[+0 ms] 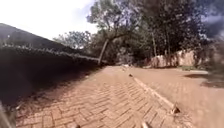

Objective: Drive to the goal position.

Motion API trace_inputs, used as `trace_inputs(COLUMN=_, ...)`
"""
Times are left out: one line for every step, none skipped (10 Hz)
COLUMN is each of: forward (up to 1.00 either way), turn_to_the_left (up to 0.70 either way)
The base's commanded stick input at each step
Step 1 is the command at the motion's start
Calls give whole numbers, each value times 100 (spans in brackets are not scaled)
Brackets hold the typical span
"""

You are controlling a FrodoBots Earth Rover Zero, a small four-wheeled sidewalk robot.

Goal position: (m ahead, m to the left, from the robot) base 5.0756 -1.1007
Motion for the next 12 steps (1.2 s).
trace_inputs(forward=70, turn_to_the_left=0)
trace_inputs(forward=70, turn_to_the_left=0)
trace_inputs(forward=70, turn_to_the_left=0)
trace_inputs(forward=70, turn_to_the_left=0)
trace_inputs(forward=70, turn_to_the_left=0)
trace_inputs(forward=70, turn_to_the_left=0)
trace_inputs(forward=70, turn_to_the_left=0)
trace_inputs(forward=70, turn_to_the_left=0)
trace_inputs(forward=70, turn_to_the_left=0)
trace_inputs(forward=70, turn_to_the_left=0)
trace_inputs(forward=70, turn_to_the_left=0)
trace_inputs(forward=70, turn_to_the_left=0)
